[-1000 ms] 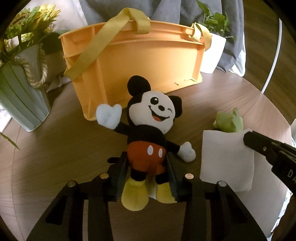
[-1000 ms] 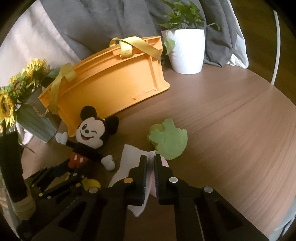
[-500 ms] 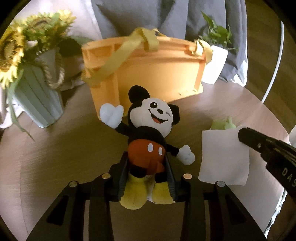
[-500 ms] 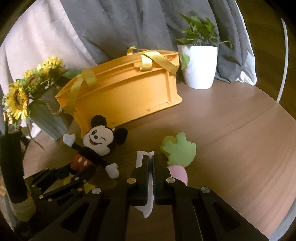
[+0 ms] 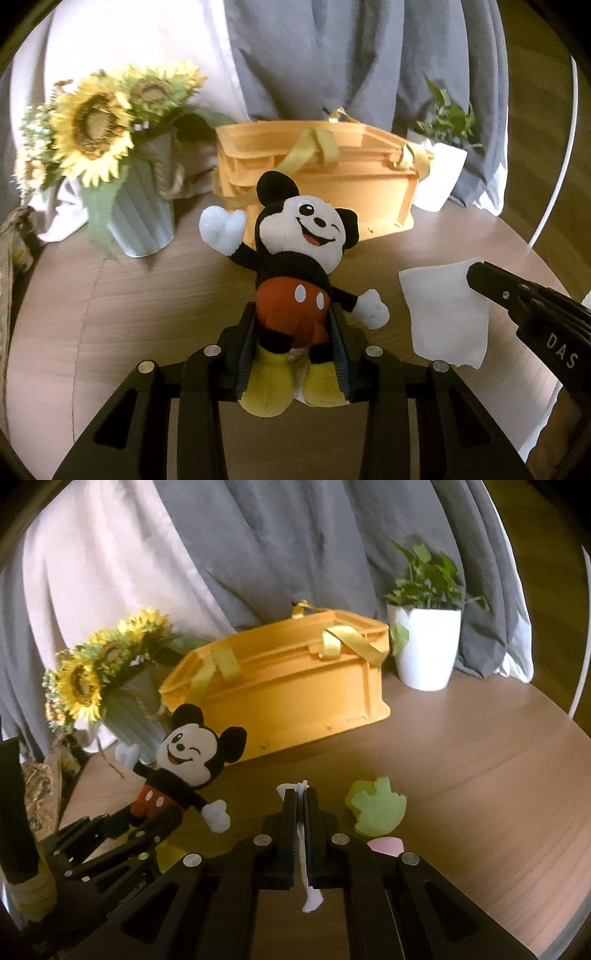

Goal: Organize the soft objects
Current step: 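Lift and carry the Mickey plush and tissue over the orange crate with both tools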

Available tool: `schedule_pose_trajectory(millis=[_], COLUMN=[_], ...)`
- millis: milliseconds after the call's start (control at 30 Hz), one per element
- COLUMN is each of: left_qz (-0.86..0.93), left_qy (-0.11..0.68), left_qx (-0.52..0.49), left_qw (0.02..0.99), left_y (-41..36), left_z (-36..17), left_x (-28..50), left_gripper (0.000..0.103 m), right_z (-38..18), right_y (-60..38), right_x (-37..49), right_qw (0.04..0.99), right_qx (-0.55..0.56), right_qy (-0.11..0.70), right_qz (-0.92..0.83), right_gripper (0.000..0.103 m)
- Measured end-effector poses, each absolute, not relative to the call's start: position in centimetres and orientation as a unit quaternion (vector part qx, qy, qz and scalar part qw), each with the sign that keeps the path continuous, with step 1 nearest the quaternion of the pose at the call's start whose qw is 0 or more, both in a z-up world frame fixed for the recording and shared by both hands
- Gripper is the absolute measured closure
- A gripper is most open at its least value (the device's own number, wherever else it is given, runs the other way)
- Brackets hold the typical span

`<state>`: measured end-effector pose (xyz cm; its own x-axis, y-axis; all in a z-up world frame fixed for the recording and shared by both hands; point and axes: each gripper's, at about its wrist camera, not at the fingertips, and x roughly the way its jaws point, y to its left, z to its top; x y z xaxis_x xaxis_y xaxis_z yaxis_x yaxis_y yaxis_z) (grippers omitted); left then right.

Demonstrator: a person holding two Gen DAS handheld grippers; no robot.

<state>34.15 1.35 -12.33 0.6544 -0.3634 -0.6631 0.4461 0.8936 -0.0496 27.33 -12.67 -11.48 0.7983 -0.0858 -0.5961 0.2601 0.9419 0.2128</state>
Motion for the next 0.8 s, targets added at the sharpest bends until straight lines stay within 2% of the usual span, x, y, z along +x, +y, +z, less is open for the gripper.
schedule_pose_trajectory(millis=[800], left_qz=[-0.152], left_qy=[0.261], left_qx=[0.017], left_qw=[0.953], left_y=[-0.3], left_z=[-4.2], left_x=[29.5], left_gripper=[0.067], right_z=[-3.9], right_y=[-16.3], right_x=[25.5], right_qw=[0.968], right_qx=[0.110], right_qy=[0.224], right_qz=[-0.017], right_gripper=[0.098])
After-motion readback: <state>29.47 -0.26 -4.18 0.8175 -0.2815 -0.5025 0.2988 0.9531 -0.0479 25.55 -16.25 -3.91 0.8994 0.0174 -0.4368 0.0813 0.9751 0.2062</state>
